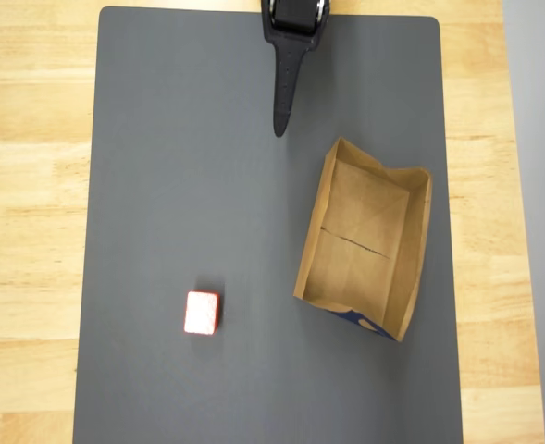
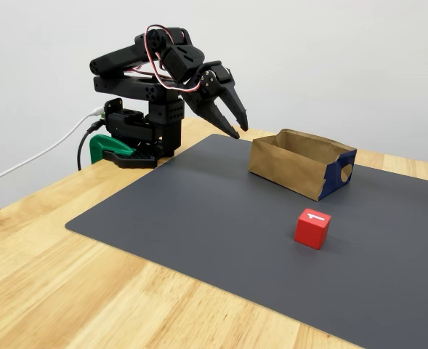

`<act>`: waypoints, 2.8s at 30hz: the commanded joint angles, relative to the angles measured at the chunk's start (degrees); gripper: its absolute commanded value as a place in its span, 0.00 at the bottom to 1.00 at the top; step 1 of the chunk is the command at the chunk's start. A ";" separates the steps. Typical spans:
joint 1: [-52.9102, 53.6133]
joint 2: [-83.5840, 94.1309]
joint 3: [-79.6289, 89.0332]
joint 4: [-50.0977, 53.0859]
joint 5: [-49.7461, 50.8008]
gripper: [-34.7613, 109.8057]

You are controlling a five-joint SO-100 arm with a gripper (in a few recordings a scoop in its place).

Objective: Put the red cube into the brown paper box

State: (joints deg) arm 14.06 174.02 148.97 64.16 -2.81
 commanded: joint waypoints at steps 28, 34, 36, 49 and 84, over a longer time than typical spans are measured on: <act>15.12 -80.42 -61.17 -2.20 -15.73 0.42; 15.82 -92.11 -69.87 -4.31 -17.23 0.42; 15.91 -95.36 -72.42 -5.19 -16.88 0.42; 13.10 -108.37 -82.71 -2.64 -12.92 0.43; 10.37 -127.27 -107.58 12.13 -12.04 0.27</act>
State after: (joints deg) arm 23.82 45.53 42.89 75.59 -13.71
